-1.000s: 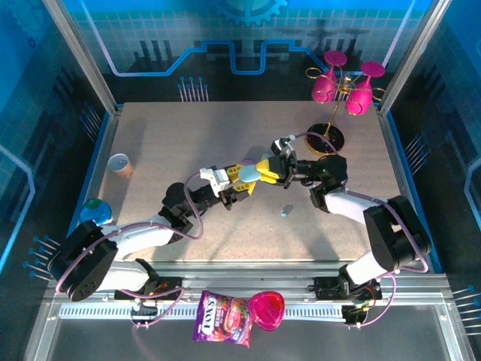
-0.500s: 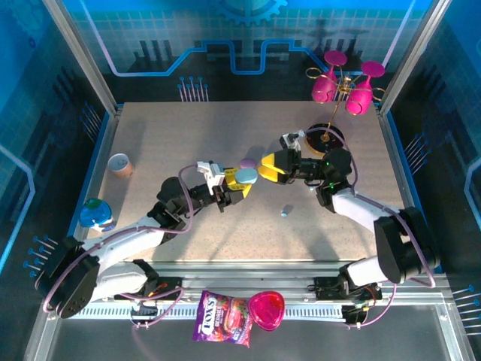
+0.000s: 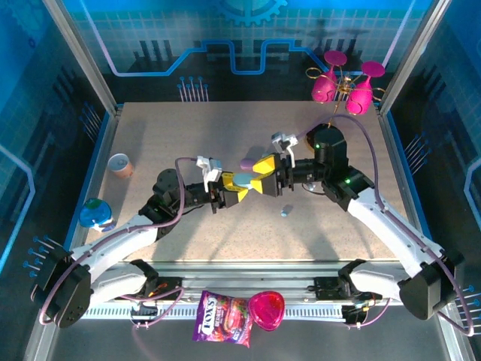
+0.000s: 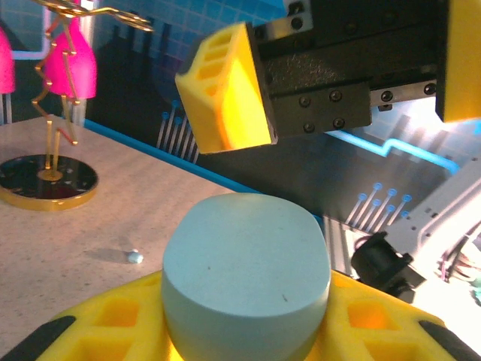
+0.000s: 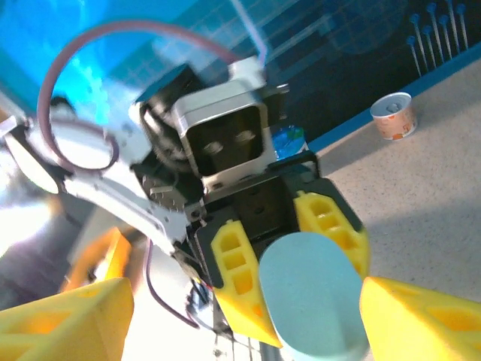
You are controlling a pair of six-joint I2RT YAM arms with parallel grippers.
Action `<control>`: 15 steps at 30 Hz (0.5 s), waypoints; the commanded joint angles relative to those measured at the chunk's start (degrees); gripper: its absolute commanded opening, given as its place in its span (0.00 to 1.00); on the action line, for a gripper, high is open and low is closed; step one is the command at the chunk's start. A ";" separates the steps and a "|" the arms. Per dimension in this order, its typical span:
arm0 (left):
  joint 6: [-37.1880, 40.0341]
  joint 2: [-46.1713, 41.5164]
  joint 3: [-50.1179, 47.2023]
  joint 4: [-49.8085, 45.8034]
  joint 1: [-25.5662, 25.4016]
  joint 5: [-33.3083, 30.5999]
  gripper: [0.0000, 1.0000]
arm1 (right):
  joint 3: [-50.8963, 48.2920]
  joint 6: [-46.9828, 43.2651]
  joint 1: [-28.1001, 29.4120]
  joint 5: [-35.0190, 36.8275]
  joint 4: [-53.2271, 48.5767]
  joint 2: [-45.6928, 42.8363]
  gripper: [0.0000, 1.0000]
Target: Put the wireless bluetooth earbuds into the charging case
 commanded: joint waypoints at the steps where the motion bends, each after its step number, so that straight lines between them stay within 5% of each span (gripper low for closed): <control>1: -1.30 -1.10 2.46 -0.64 0.37 6.54 0.18 | 3.78 -18.21 2.33 5.28 -17.19 0.90 0.79; 15: -0.61 -0.93 2.79 0.18 0.44 10.47 0.16 | 7.62 -16.53 3.13 14.08 -20.93 5.36 0.74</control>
